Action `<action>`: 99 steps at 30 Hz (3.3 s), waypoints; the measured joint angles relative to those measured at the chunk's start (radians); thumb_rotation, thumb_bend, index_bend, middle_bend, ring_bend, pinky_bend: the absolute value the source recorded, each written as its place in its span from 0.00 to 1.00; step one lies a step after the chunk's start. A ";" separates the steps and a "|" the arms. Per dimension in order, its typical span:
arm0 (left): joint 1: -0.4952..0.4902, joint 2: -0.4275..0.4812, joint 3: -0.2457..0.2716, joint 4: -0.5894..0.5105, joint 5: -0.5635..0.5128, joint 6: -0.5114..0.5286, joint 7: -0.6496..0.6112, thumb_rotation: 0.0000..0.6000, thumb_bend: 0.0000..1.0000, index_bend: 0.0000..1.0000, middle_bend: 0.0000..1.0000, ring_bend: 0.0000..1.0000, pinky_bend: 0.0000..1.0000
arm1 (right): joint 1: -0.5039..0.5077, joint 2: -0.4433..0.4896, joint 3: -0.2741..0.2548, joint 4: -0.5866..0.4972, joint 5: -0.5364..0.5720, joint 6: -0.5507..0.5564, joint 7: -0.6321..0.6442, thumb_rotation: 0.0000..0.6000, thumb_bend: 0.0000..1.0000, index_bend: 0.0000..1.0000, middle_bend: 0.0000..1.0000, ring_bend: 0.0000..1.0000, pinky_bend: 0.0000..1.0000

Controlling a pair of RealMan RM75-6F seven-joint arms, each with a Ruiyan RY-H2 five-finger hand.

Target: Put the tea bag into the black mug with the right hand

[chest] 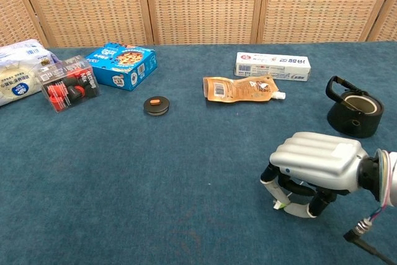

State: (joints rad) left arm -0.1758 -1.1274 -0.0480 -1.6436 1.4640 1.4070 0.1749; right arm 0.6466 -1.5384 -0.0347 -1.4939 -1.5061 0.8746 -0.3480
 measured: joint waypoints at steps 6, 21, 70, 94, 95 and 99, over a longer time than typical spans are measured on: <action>0.000 0.000 0.000 -0.002 0.000 0.000 0.001 1.00 0.41 0.07 0.00 0.00 0.00 | -0.006 0.010 0.003 -0.012 -0.003 0.024 0.003 1.00 0.62 0.65 0.93 0.89 0.96; -0.001 0.001 -0.002 -0.005 -0.004 -0.001 0.006 1.00 0.41 0.07 0.00 0.00 0.00 | -0.006 0.062 0.023 -0.059 -0.004 0.055 0.025 1.00 0.65 0.65 0.93 0.89 0.96; -0.003 0.017 0.005 -0.031 0.005 -0.006 0.021 1.00 0.41 0.07 0.00 0.00 0.00 | 0.067 0.482 0.268 -0.310 0.125 0.110 0.155 1.00 0.65 0.66 0.93 0.89 0.96; -0.004 0.021 0.010 -0.046 0.000 -0.014 0.044 1.00 0.41 0.07 0.00 0.00 0.00 | 0.043 0.572 0.293 -0.188 0.204 0.109 0.276 1.00 0.65 0.66 0.93 0.89 0.96; -0.004 0.021 0.010 -0.046 0.000 -0.014 0.044 1.00 0.41 0.07 0.00 0.00 0.00 | 0.040 0.573 0.293 -0.178 0.209 0.109 0.282 1.00 0.65 0.66 0.93 0.89 0.96; -0.003 0.023 0.011 -0.047 0.000 -0.014 0.044 1.00 0.41 0.07 0.00 0.00 0.00 | 0.032 0.575 0.292 -0.147 0.225 0.106 0.307 1.00 0.65 0.66 0.93 0.89 0.96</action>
State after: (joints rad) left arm -0.1793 -1.1046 -0.0375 -1.6901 1.4636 1.3927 0.2192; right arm 0.6782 -0.9638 0.2569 -1.6406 -1.2811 0.9808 -0.0407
